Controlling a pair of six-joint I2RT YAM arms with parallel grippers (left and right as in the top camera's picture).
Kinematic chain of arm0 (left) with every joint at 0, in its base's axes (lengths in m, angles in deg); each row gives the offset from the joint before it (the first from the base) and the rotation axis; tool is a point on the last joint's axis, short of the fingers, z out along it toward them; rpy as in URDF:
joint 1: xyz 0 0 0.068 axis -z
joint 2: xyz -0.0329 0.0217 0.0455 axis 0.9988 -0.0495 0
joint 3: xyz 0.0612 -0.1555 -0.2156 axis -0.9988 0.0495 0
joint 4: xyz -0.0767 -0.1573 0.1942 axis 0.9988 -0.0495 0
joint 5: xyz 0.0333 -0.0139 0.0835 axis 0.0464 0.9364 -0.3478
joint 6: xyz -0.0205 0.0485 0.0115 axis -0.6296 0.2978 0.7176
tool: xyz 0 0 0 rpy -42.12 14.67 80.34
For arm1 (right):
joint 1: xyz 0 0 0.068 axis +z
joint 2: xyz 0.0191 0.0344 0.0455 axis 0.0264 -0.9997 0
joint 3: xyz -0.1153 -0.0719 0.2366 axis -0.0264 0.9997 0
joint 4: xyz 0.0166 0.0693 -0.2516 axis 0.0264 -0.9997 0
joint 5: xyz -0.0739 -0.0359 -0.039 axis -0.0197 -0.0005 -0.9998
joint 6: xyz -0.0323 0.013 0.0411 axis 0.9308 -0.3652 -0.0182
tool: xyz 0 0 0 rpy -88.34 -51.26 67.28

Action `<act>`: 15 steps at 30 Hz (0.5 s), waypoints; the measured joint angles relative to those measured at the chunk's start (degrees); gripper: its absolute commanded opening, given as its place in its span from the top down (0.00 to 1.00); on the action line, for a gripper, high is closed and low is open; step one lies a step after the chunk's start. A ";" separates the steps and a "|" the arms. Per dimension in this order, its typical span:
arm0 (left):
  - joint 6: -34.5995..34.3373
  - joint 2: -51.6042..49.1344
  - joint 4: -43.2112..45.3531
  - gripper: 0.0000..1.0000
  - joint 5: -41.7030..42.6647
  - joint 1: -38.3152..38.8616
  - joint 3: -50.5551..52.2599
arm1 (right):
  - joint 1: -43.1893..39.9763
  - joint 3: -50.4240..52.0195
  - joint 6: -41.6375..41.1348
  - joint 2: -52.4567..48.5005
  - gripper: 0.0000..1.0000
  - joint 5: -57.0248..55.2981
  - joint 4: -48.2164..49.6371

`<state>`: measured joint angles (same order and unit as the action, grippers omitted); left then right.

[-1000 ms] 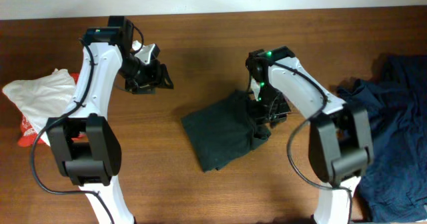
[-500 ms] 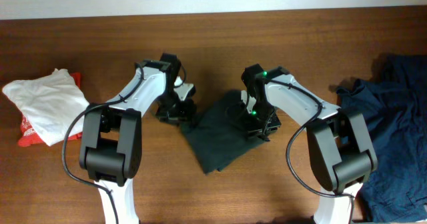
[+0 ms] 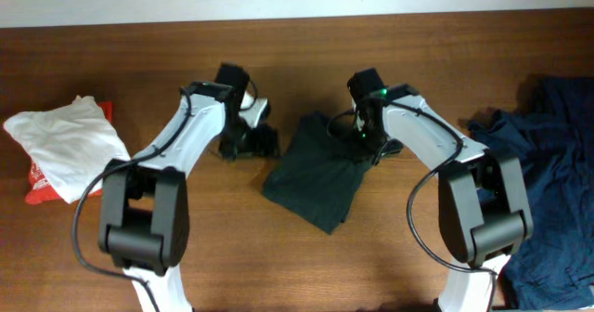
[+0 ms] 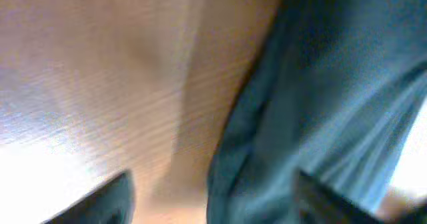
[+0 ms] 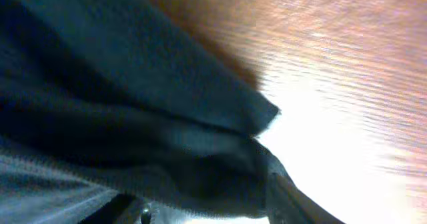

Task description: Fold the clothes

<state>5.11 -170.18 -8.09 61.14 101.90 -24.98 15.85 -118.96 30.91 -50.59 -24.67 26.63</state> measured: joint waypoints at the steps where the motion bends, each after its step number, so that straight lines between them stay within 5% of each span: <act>1: 1.51 0.83 4.11 0.08 1.55 -0.04 -0.83 | -0.04 -2.56 0.00 1.36 0.37 -0.42 -0.81; 10: 8.28 -0.28 13.38 0.04 14.60 -0.07 -1.22 | -0.09 -10.93 0.09 10.21 0.37 -0.87 -9.53; 15: 8.68 -9.73 17.38 0.09 18.99 0.15 -1.22 | -0.09 -10.93 0.09 10.21 0.38 -0.87 -12.39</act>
<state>13.79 -179.90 9.29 80.14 102.06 -26.21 15.76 -129.89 31.00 -40.38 -25.54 14.24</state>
